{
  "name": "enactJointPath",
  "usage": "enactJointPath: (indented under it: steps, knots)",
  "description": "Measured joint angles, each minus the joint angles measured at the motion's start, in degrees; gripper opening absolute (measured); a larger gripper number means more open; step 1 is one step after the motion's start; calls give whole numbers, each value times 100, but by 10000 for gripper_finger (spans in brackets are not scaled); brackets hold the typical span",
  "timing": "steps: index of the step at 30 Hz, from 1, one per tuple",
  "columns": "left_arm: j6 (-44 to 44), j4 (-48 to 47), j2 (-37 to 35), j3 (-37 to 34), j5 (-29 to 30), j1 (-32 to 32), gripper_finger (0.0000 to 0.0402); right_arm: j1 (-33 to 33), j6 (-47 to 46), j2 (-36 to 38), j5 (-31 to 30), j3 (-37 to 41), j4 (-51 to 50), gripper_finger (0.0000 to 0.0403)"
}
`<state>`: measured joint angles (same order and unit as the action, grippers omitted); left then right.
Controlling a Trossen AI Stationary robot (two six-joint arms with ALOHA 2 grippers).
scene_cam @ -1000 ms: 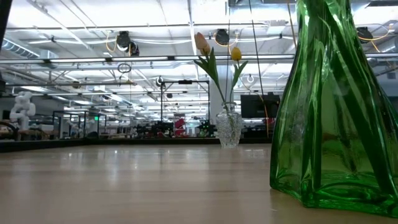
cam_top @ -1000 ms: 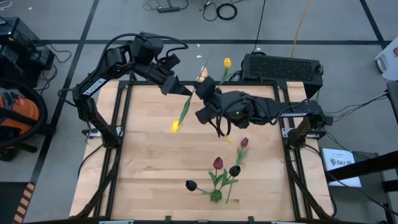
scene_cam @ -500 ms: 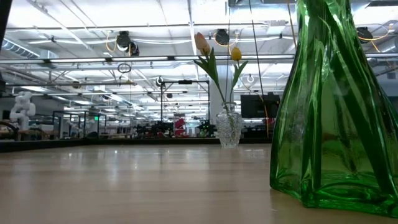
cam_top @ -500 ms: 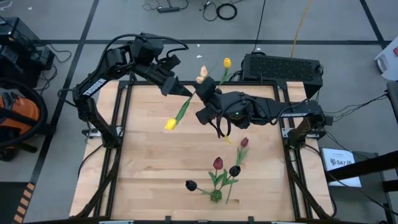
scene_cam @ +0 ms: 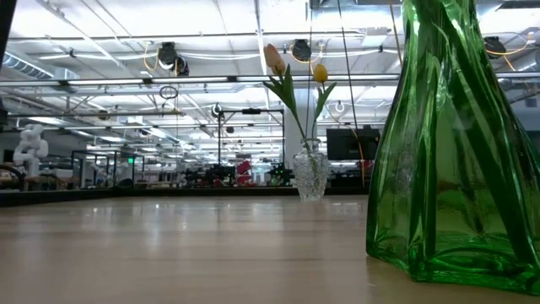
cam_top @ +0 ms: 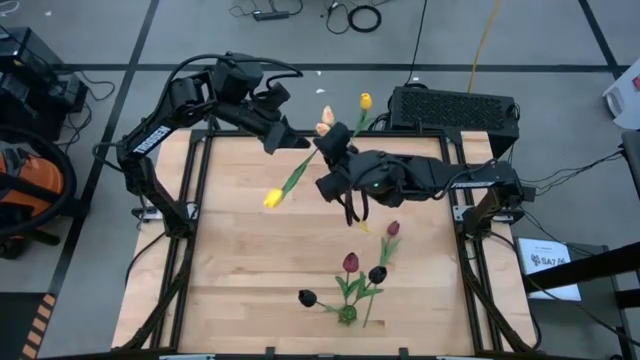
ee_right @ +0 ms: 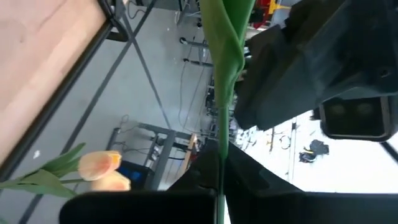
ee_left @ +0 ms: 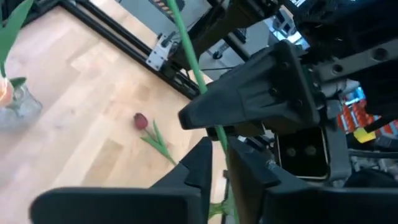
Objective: Sort flowers into vase by color
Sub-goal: Put the yellow tulip into the transparent flower vase
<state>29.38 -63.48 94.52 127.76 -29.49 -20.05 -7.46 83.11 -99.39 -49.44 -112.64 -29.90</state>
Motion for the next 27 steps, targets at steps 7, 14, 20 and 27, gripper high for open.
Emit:
enactJointPath:
  steps: [7, 14, 20, 27]
  knots:
    - [-753, -24, 0, 0, 91, -39, 108, 2, -1136, 40, -477, 0, -612, 0]
    - [-1355, -815, -324, -4, 1033, -194, 123, 77, -4985, 829, -362, 2, -2973, 0]
    - [-1867, -1156, -844, -4, 2754, 29, 123, 256, -8908, 1790, 82, 144, -5343, 0]
    - [-2380, -1168, -1428, -337, 2920, 408, 123, -163, -11159, 3450, -163, 2044, -5162, 0]
